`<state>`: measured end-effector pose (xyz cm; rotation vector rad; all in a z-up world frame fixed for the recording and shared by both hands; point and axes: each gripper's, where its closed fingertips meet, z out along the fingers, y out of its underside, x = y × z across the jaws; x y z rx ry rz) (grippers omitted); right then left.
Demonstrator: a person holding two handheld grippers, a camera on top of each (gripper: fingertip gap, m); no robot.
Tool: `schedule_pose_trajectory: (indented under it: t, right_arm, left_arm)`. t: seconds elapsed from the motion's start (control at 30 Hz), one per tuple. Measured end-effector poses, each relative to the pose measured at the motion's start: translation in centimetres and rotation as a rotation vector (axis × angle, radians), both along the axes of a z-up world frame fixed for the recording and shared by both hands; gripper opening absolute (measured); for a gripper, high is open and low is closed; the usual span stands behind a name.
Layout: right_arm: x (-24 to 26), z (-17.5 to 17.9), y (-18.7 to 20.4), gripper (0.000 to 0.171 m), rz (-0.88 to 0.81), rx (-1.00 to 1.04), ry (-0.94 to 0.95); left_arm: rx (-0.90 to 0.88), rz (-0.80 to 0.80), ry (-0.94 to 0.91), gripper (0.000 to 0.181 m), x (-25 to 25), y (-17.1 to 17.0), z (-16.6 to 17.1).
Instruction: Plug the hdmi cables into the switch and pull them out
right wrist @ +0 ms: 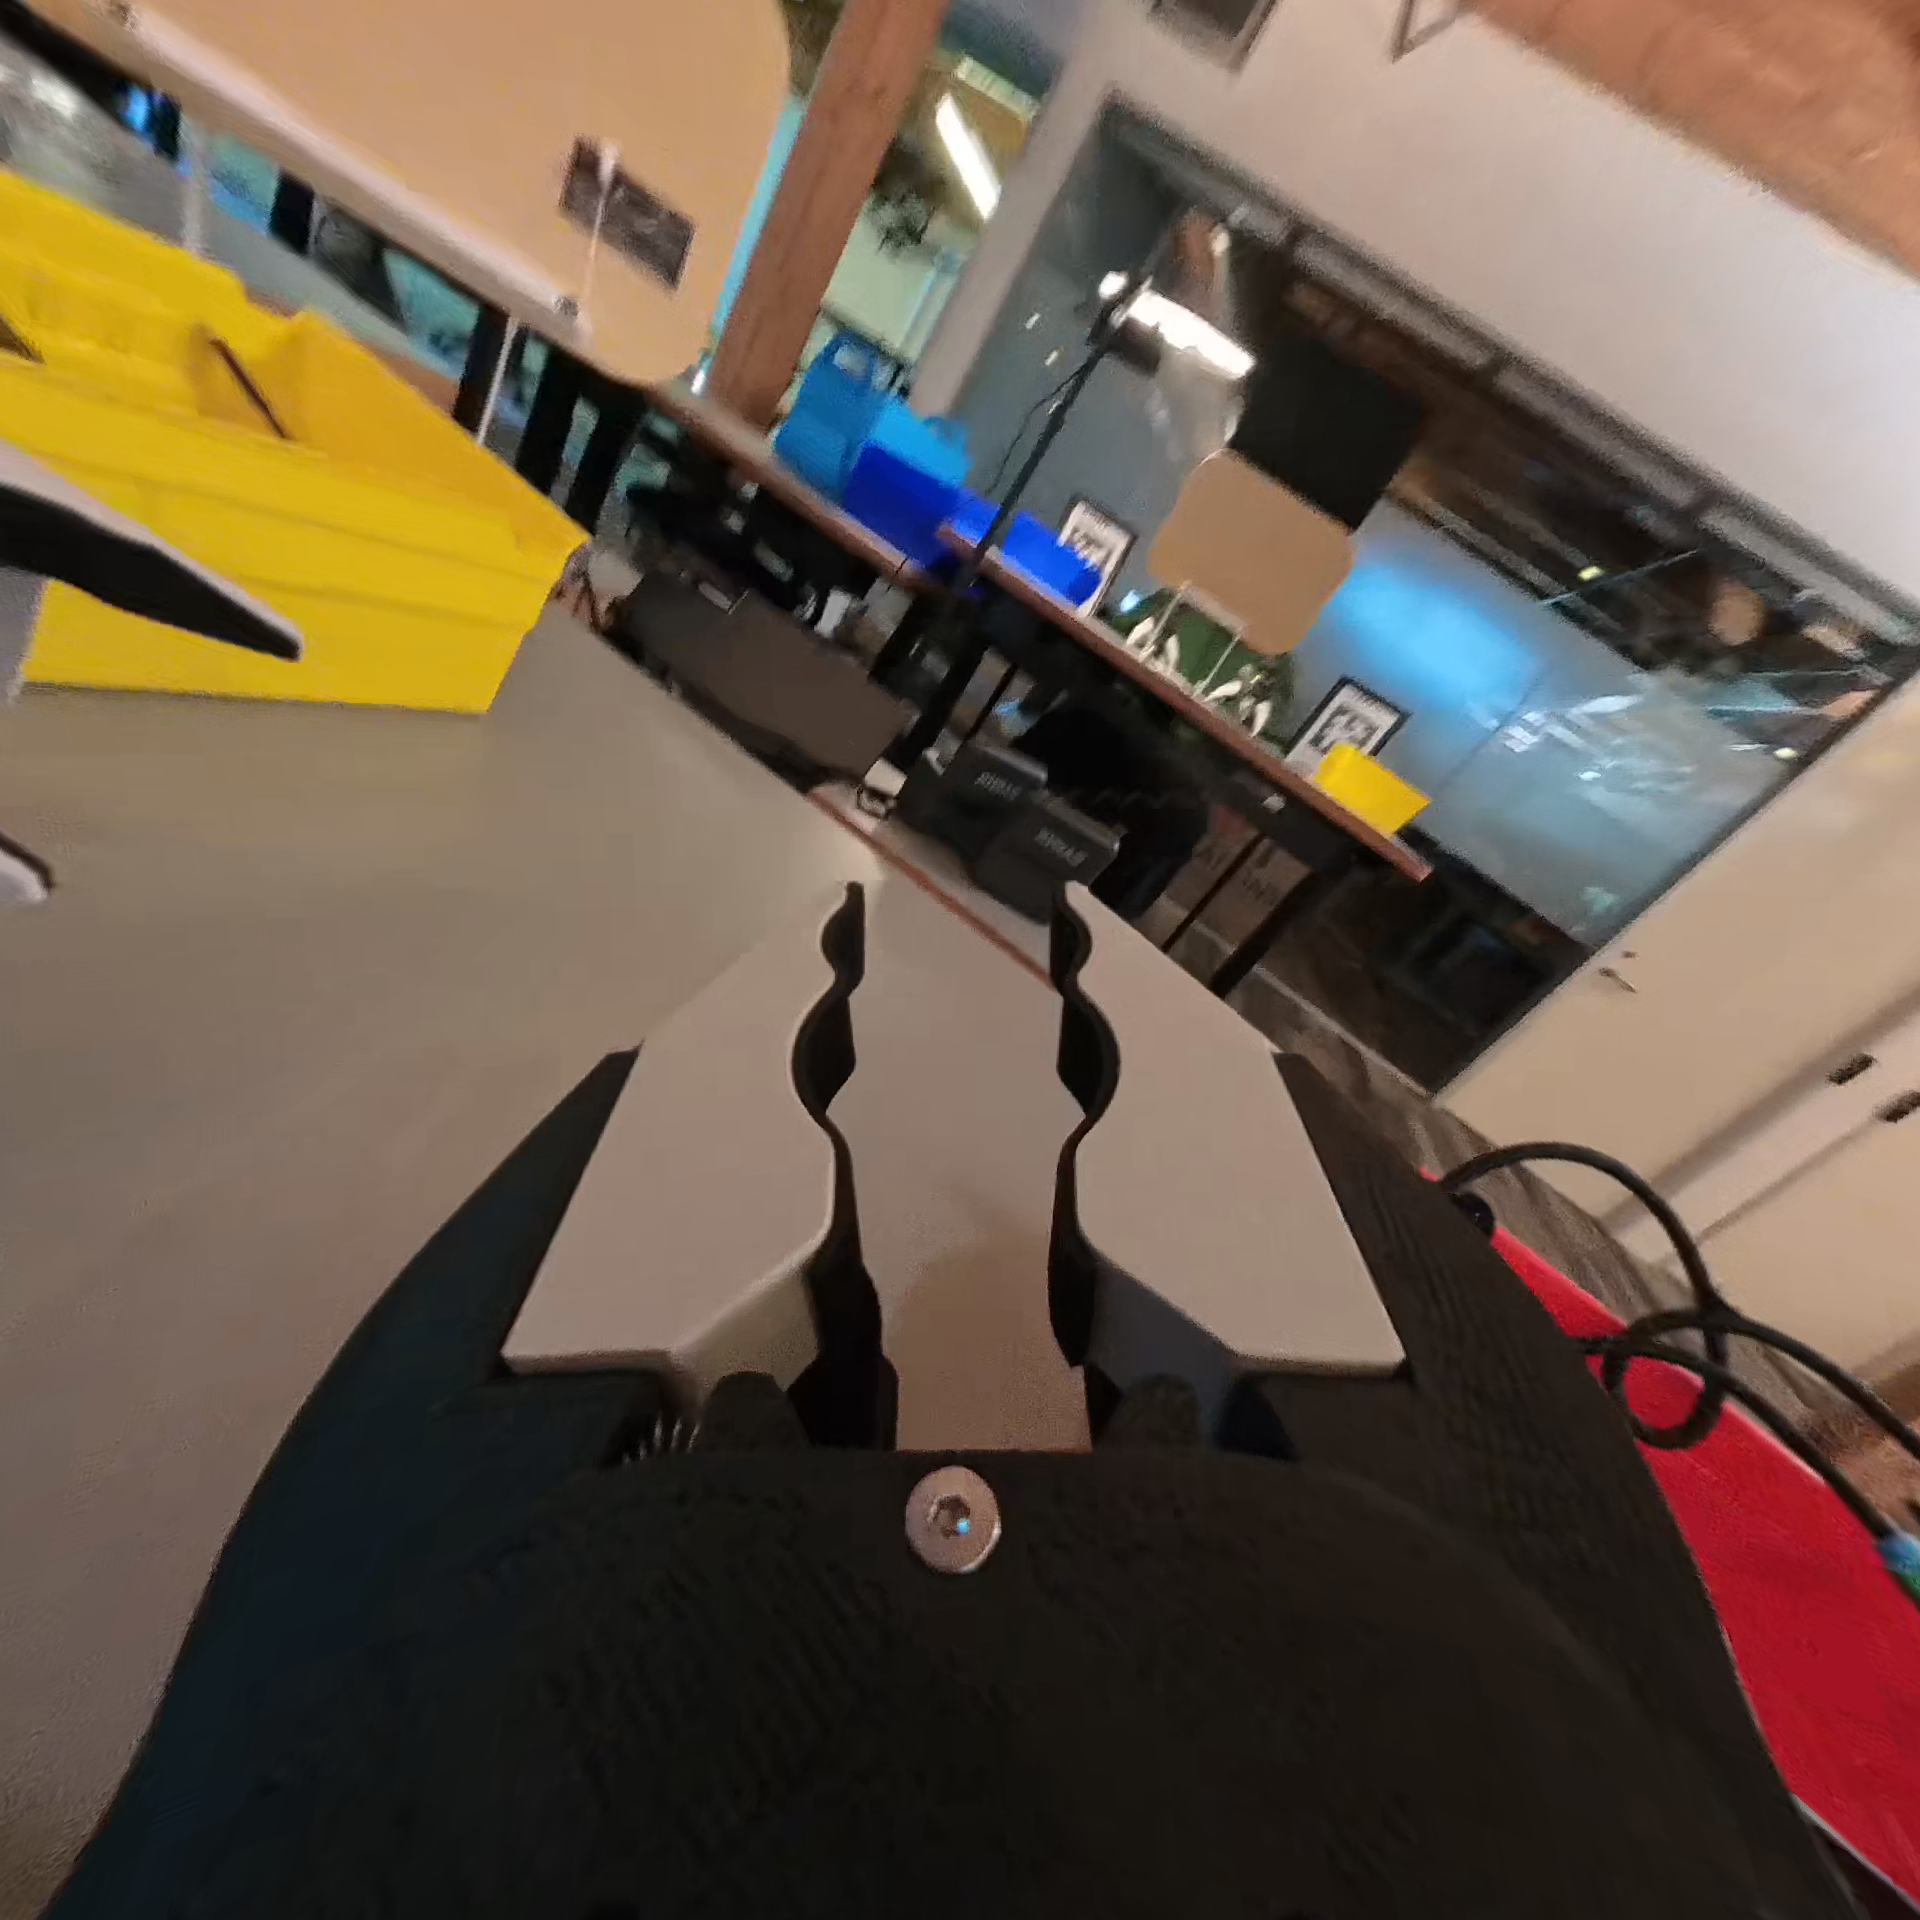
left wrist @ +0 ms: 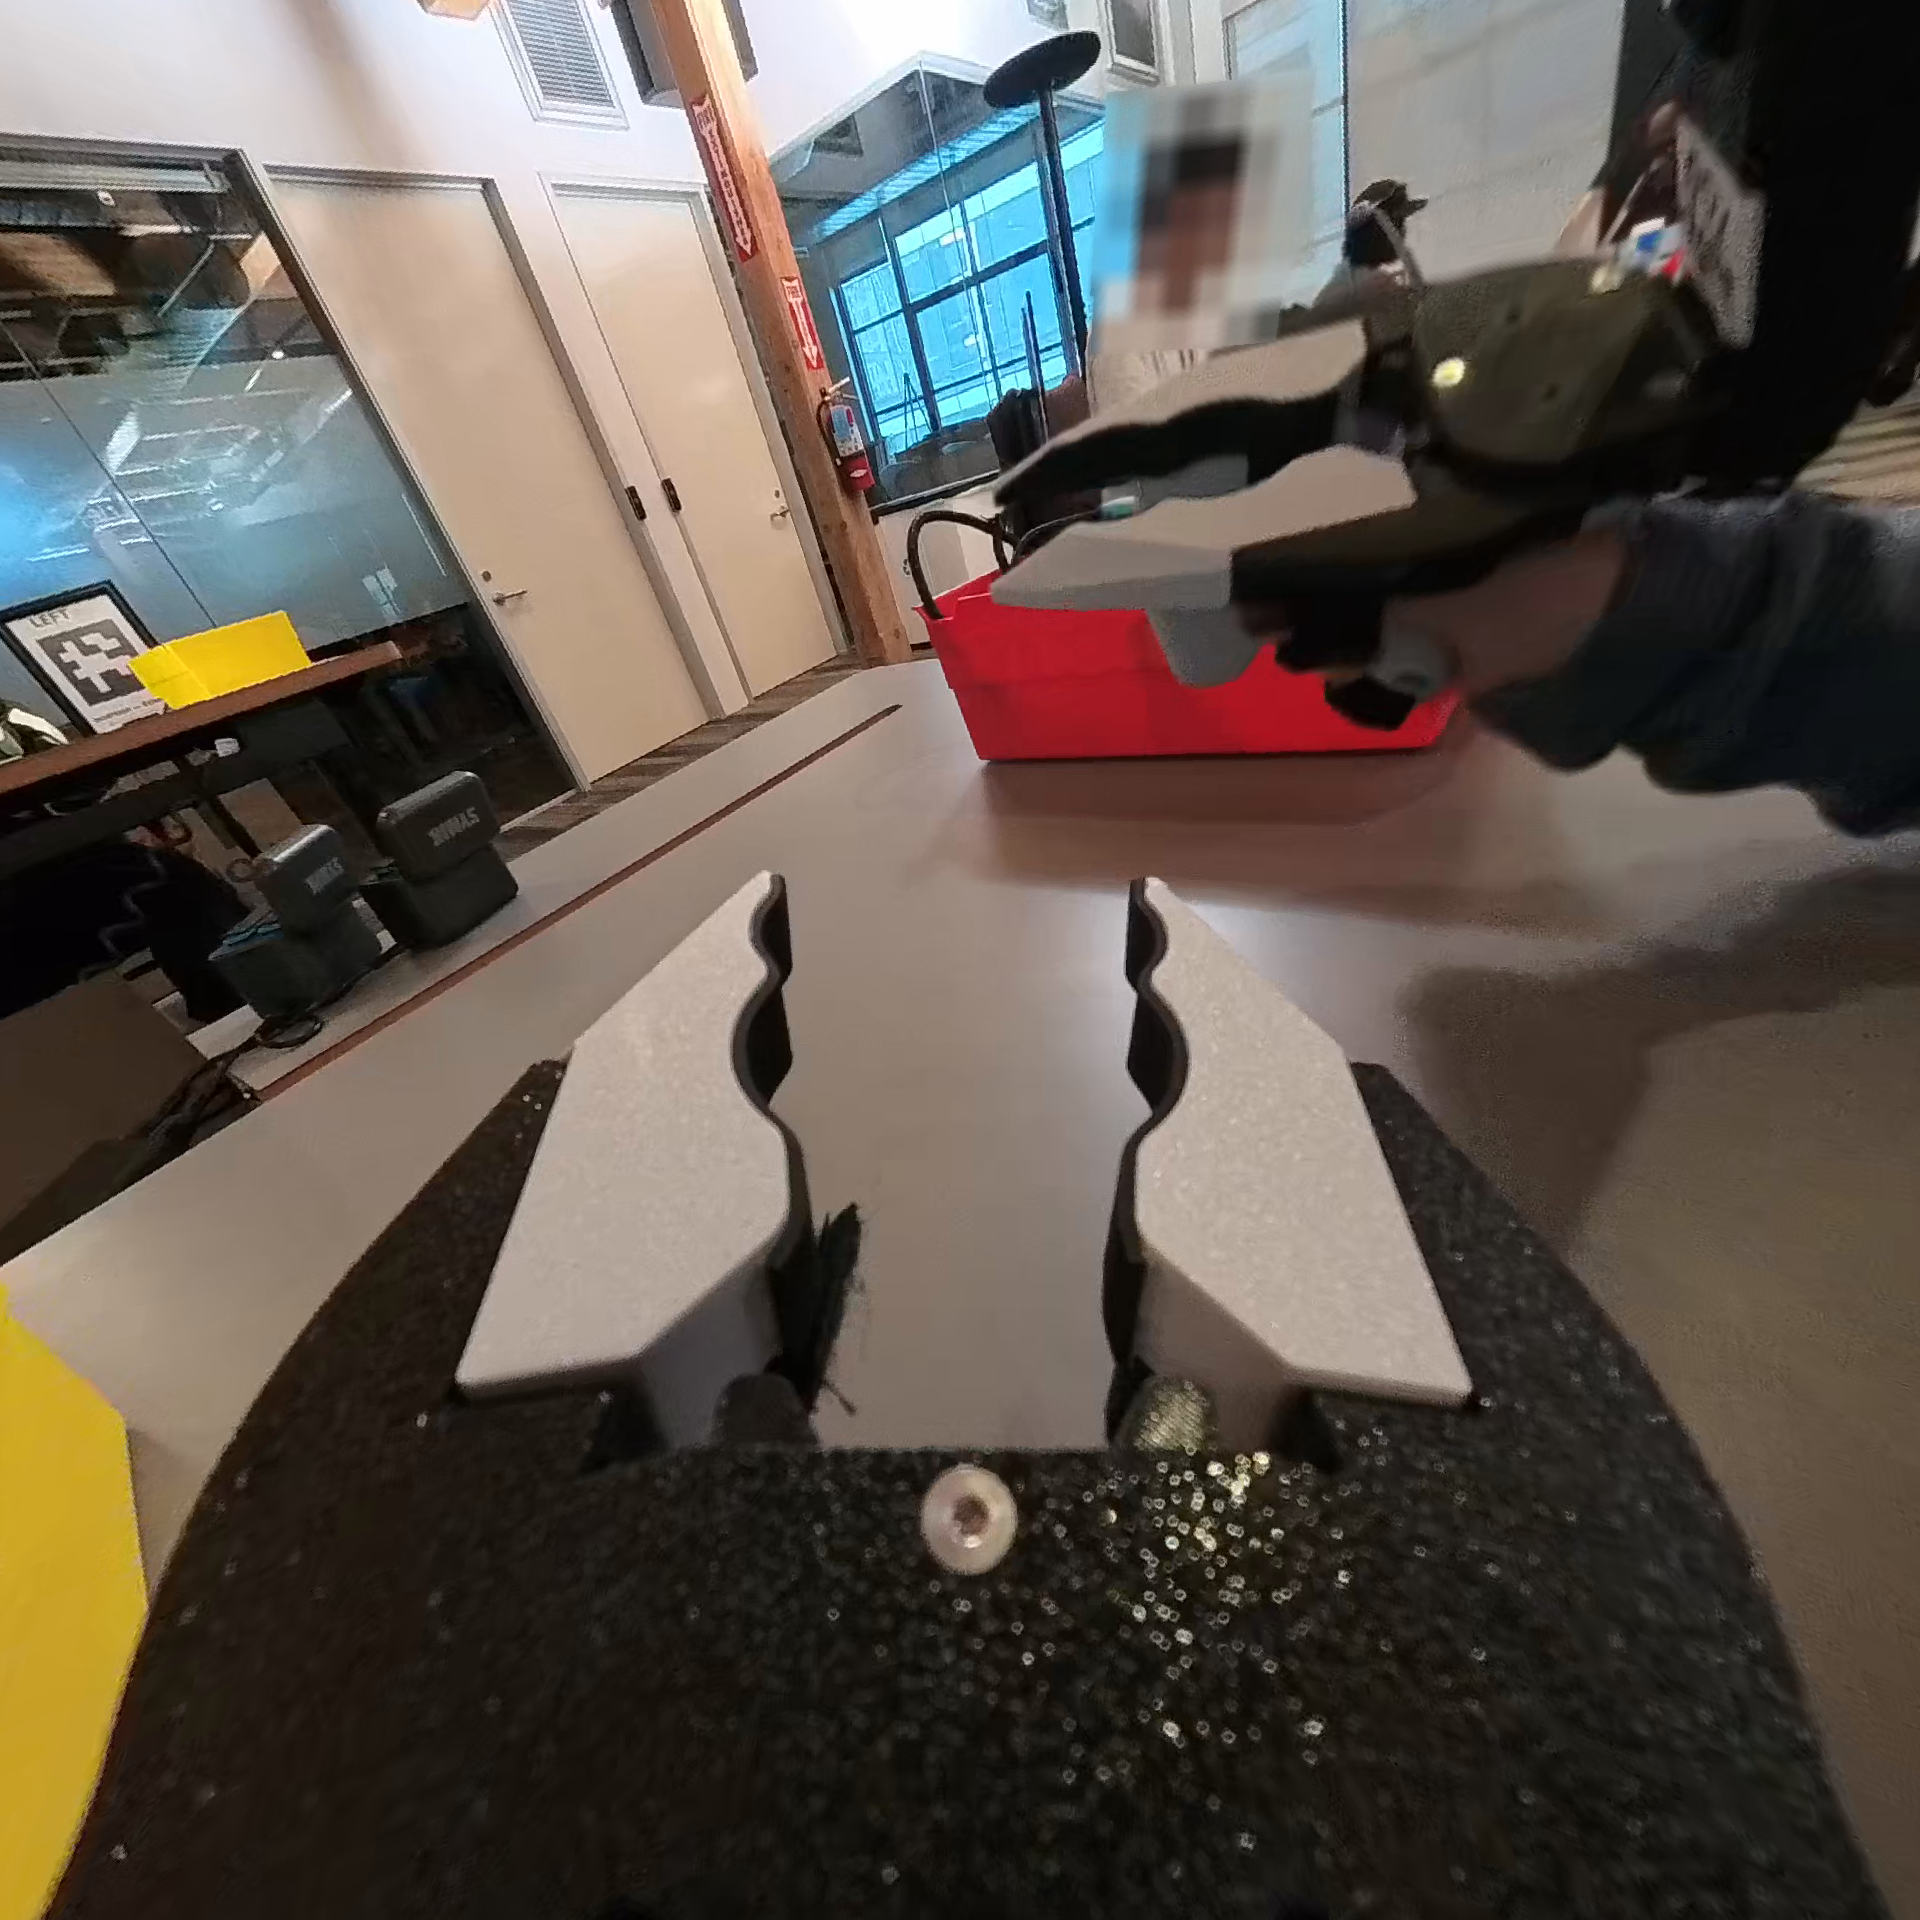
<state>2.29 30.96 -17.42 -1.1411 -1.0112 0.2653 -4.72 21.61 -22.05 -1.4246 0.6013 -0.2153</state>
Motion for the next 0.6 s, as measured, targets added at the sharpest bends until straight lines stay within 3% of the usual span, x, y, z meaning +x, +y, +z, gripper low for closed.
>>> schedule_pose_trajectory:
  t: [0.23,0.6]
  right_arm:
    - [0.5,-2.8,0.9,0.029,-0.060,0.095,0.078]
    - [0.4,-3.7,1.1,0.021,-0.003,0.016,0.095]
  left_arm:
    - [0.025,0.014,0.052,0.063,0.3,-0.1,-0.1]
    - [0.034,0.016,0.096,0.062,0.7,0.1,-0.5]
